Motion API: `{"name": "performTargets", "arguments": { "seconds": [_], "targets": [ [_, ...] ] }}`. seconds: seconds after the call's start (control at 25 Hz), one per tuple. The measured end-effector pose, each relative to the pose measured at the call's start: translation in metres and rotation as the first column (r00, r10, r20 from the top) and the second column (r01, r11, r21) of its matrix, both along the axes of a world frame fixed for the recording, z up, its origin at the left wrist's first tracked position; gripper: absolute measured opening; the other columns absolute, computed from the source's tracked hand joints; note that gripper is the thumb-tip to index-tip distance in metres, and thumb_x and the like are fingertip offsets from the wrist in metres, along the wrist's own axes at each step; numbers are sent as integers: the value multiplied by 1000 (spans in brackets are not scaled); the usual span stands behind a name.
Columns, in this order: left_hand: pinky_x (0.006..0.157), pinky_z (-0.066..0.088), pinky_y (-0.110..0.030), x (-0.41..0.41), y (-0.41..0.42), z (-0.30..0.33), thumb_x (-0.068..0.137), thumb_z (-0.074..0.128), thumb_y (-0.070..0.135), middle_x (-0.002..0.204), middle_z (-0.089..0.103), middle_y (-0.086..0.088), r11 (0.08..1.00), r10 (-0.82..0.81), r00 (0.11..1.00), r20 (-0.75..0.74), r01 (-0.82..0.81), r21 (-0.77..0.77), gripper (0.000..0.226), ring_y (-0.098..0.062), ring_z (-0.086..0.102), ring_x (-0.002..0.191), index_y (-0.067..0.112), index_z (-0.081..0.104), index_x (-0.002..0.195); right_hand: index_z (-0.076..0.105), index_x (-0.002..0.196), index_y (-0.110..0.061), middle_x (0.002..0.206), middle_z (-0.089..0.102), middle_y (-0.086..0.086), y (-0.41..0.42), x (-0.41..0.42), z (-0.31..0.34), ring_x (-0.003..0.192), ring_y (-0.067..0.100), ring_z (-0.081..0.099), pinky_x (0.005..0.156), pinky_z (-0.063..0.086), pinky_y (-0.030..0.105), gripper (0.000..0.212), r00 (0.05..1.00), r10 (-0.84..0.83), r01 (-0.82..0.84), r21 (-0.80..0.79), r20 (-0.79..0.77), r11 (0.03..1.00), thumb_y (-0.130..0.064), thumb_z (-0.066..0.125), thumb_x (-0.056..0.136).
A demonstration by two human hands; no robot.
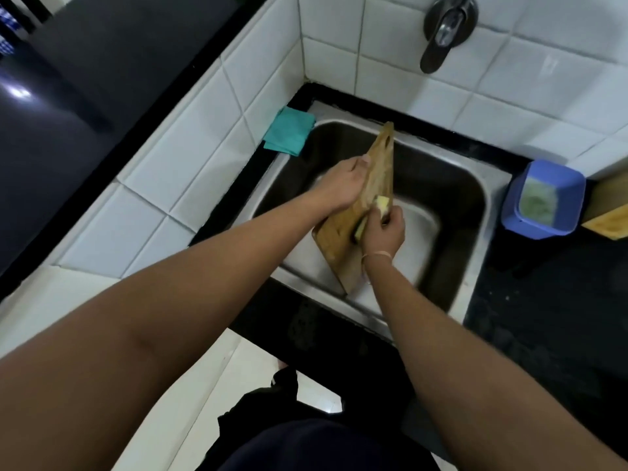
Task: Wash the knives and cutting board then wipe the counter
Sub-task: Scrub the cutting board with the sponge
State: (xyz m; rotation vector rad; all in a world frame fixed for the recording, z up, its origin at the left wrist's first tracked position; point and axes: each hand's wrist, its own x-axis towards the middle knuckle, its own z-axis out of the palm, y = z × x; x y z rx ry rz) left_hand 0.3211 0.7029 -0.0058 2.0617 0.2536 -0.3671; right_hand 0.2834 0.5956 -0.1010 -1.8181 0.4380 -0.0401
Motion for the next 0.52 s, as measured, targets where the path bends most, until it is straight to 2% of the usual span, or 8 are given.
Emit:
{"name": "performTargets", "arguments": {
  "seconds": [0.08,0.16,0.2,0.28,0.36,0.44,0.52],
  "targets": [
    [110,40,-42,-2,-5,1,110,23,38,136,59,-16,1000,-18,1000,20,19,-15,53,-28,53,127,5,53,139,58,91,-15,96,64,16,-9,39,7,95,32,60,82,45,35,8,996,-39,38,-17,-76,999,-23,59,94],
    [107,42,-43,-3,-8,2,110,24,34,129,61,-20,999,-17,999,43,19,-32,51,-32,56,121,2,57,131,61,84,-14,86,61,8,-7,83,36,87,28,60,73,42,31,14,993,-114,114,-11,-14,993,-25,59,93],
    [105,44,-43,-3,-8,2,110,24,32,126,61,-22,999,-12,999,44,13,-36,50,-34,57,118,0,59,126,62,79,-16,81,59,6,-4,93,46,81,24,58,71,42,30,16,986,-152,153,-8,65,988,-26,59,91],
    [102,46,-43,0,-7,2,110,26,31,117,64,-22,999,12,999,35,-11,-37,47,-34,60,112,2,62,117,55,69,-25,77,55,5,13,72,46,71,15,51,67,42,28,21,971,-174,180,-26,164,983,-31,58,88],
    [100,47,-45,1,-3,2,110,26,32,113,64,-24,997,38,999,25,-36,-66,47,-34,61,107,3,63,113,49,68,-26,79,55,4,24,15,26,70,11,48,63,39,20,22,978,-156,153,32,139,988,-31,59,86],
    [102,46,-47,-1,-3,1,109,25,37,124,61,-26,997,36,999,16,-35,-73,53,-38,59,116,-2,58,125,46,66,-22,76,53,4,14,-22,-1,70,15,46,63,36,25,26,993,-115,114,65,10,991,-26,62,87],
    [102,48,-44,-3,-5,1,108,27,42,126,63,-20,996,7,1000,7,-7,-86,52,-32,60,117,6,58,130,46,67,-21,79,56,4,-4,-9,-13,75,19,48,67,35,24,27,965,-108,104,-30,-238,994,-28,61,88]
  ]
}}
